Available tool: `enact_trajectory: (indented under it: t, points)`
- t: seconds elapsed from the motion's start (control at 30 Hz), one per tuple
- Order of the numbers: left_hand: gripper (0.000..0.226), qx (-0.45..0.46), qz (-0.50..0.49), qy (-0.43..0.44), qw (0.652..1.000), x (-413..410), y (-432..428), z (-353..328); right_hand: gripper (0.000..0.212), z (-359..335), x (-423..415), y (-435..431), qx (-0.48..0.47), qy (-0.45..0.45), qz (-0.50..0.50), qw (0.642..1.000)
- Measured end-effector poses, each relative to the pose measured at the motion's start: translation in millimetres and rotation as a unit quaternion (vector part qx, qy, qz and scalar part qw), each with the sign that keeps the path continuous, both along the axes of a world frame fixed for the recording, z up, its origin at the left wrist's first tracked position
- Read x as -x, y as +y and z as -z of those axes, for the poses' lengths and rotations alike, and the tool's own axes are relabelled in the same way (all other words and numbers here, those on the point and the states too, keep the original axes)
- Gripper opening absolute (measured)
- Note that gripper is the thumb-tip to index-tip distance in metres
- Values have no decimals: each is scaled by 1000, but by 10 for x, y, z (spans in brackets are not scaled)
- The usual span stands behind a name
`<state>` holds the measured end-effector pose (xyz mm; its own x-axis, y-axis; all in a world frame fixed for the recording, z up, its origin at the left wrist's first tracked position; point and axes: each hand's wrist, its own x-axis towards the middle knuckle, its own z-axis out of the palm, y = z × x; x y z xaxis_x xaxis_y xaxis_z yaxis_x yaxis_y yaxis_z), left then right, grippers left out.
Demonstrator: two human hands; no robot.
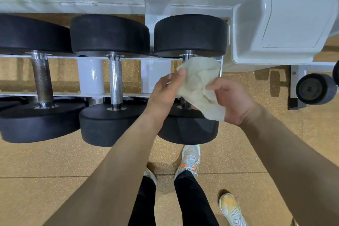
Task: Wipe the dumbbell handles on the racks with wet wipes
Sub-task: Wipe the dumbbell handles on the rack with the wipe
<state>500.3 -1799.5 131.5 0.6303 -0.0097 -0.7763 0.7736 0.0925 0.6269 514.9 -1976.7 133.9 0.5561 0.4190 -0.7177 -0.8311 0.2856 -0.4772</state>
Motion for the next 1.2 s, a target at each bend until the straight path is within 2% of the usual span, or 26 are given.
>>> enact_trajectory:
  t: [0.07, 0.13, 0.2, 0.3, 0.33, 0.37, 0.4, 0.43, 0.57, 0.7, 0.77, 0.83, 0.87, 0.9, 0.97, 1.0, 1.1, 1.13, 1.2]
  points:
    - [64, 65, -20, 3, 998, -23, 90, -14, 51, 21, -30, -23, -53, 25, 0, 998]
    - [54, 77, -16, -14, 997, -48, 177, 11, 47, 60, -65, -37, -50, 24, -7, 998]
    - [50, 28, 5, -48, 998, -58, 202, 45, 46, 116, -94, -38, 58, -17, -33, 998]
    - [42, -34, 7, -96, 995, -68, 163, 74, 63, 190, -105, -18, 235, -60, -73, 967]
    - [40, -37, 8, -112, 993, -72, 157, 63, 58, 216, -105, -27, 269, -65, -69, 959]
    - [41, -42, 8, -126, 991, -78, 158, 73, 43, 249, -105, -47, 294, -67, -60, 952]
    - [42, -54, 12, -137, 989, -84, 161, 76, 23, 265, -108, -71, 309, -63, -49, 948]
    - [43, -78, 19, -149, 986, -87, 173, 89, 12, 263, -113, -89, 314, -54, -36, 947]
    - [38, -242, 106, -218, 940, -80, 215, 215, 18, 303, -104, -128, 320, -21, 24, 947]
    - [39, -344, 194, -210, 895, -106, 224, 376, 31, 319, -72, -100, 328, -64, 6, 942]
    - [44, -405, 222, -173, 870, -157, 247, 434, 30, 356, -70, -69, 390, -69, -26, 918]
    - [47, -455, 199, -123, 859, -198, 251, 430, 29, 401, -40, -13, 468, -58, -56, 880]
    - [44, -464, 163, -133, 860, -203, 217, 390, 40, 400, -2, 22, 496, -47, -54, 865]
    - [39, -465, 122, -181, 858, -185, 158, 333, 50, 379, 53, 56, 518, -38, -46, 853]
    - [30, -444, 102, -253, 854, -123, -40, 205, 52, 305, 204, 119, 546, -49, -21, 836]
    - [33, -413, 129, -230, 872, -112, -154, 176, 45, 291, 281, 140, 552, -61, -6, 831]
    - [54, -274, 192, 9, 942, -200, -444, 256, 32, 281, 436, 262, 521, -58, 42, 850]
    - [54, -234, 187, 65, 952, -244, -499, 302, 37, 297, 460, 320, 516, -47, 64, 853]
    - [47, -197, 160, 102, 962, -304, -571, 434, 42, 313, 468, 415, 538, -25, 116, 835]
